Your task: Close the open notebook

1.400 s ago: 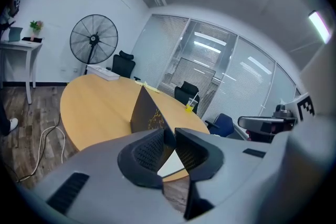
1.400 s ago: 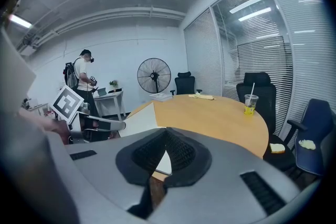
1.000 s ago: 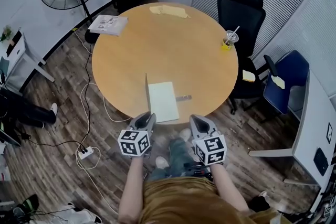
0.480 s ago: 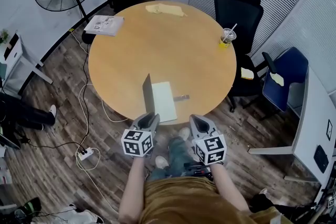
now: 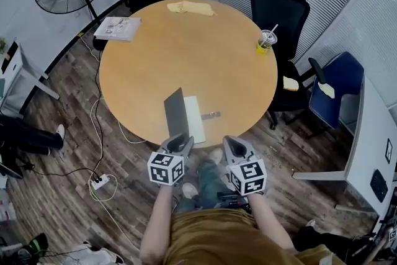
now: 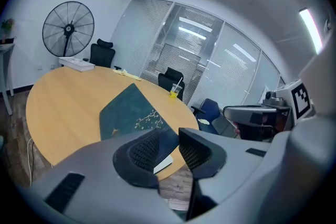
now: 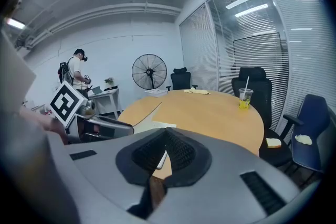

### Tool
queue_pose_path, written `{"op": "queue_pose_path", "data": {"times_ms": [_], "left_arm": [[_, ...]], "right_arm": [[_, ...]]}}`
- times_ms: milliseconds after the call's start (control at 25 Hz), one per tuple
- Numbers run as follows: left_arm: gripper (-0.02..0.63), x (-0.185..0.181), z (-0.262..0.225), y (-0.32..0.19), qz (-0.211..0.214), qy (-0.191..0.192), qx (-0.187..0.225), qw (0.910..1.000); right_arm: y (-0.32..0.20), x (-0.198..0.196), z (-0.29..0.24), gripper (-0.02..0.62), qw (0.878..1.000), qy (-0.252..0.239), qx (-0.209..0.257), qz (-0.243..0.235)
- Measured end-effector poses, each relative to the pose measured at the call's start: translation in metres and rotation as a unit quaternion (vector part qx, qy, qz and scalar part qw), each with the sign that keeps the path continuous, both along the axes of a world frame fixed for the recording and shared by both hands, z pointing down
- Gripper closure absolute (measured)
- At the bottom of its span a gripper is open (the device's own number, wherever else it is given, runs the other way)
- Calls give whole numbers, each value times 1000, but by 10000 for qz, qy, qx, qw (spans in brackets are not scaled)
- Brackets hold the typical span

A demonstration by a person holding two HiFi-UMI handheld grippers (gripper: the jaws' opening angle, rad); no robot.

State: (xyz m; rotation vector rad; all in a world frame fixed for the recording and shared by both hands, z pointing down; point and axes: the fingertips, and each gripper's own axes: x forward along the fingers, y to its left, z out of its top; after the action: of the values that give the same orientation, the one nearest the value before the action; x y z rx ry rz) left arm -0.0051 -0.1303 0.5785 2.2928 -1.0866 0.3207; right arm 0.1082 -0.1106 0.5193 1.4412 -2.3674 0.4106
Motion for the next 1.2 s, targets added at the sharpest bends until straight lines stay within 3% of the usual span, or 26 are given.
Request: {"op": "queue_pose_path", "data": {"times_ms": [360, 960, 1200], "left_arm": [[477, 22, 15, 0, 298, -96, -220, 9993], [468, 46, 41, -4, 824, -760, -206, 9935], [465, 53, 53, -5, 894, -653, -348, 9932]], "right_arm": [[-11, 17, 4, 584, 9999, -46, -60, 134], [-31, 42, 20, 583, 9986, -159, -293, 406], [-35, 48, 26, 584, 9984, -129, -361, 426]]}}
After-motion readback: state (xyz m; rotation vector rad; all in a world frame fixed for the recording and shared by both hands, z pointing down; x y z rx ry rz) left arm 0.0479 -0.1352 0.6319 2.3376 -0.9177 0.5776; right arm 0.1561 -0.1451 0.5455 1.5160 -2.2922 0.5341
